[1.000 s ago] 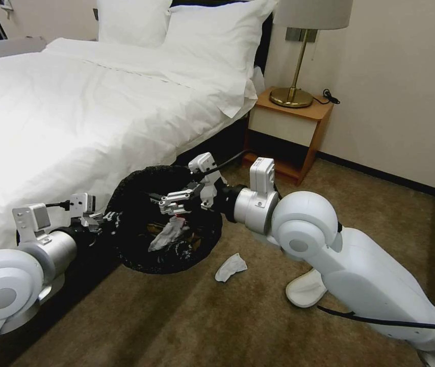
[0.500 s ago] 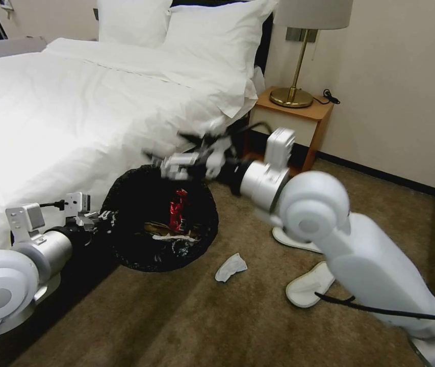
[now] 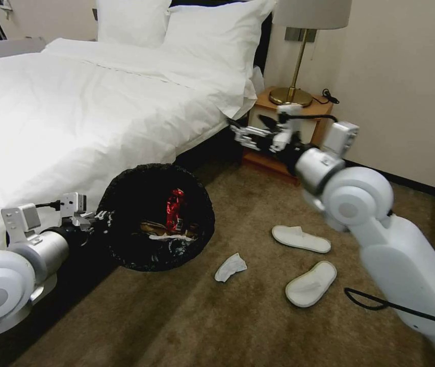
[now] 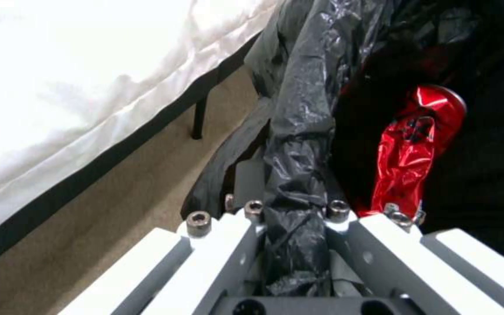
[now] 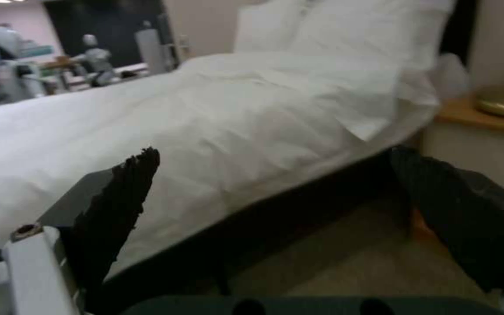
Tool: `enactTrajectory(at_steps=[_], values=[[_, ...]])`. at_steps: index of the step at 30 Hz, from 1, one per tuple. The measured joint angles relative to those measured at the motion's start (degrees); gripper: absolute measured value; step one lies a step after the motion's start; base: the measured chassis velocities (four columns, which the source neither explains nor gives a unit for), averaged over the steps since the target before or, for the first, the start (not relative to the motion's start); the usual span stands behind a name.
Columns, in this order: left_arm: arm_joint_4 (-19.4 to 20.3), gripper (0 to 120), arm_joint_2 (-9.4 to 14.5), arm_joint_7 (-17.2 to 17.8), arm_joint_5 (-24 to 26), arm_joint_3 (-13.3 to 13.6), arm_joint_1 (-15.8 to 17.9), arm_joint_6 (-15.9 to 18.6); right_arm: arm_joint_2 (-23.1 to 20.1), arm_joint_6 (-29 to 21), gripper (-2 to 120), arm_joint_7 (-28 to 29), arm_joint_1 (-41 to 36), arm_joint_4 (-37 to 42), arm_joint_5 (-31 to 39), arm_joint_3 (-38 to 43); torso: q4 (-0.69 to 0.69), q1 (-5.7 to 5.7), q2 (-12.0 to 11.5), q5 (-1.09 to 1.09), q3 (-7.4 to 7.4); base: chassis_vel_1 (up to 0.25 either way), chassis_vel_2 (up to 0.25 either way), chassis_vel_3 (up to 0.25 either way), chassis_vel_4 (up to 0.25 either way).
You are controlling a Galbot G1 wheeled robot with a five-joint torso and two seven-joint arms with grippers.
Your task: Pick up the trash bin, then pick up the garbage on the floor and place it into the trash bin.
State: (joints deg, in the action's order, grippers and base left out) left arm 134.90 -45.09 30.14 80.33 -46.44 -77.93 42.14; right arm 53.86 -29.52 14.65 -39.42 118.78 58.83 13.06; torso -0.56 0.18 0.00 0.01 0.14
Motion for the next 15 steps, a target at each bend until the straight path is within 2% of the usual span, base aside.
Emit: enactTrajectory(at_steps=[2,6,15], values=[[0.2,2,0.2,0.1,0.3,-0.2,-0.2,0.0,-0.2,-0.4,100,-0.3,-4.8,0.1,-1.5,3.3,-0.01,0.00,0.0,0.00,0.00,0.000,0.000,0.000,0.000],[0.5,2,0.4,0.1,0.4,-0.4,-0.8,0.0,-0.8,-0.4,100,-0.8,-9.5,0.7,-3.2,5.8,-0.02,0.00,0.0,-0.01,0.00,0.000,0.000,0.000,0.000],[0.8,2,0.5,0.2,0.6,-0.6,-0.8,0.0,-1.0,-0.7,100,-1.8,-12.7,1.4,-5.1,7.3,0.00,0.00,0.0,-0.02,0.00,-0.006,0.005,0.007,-0.004]])
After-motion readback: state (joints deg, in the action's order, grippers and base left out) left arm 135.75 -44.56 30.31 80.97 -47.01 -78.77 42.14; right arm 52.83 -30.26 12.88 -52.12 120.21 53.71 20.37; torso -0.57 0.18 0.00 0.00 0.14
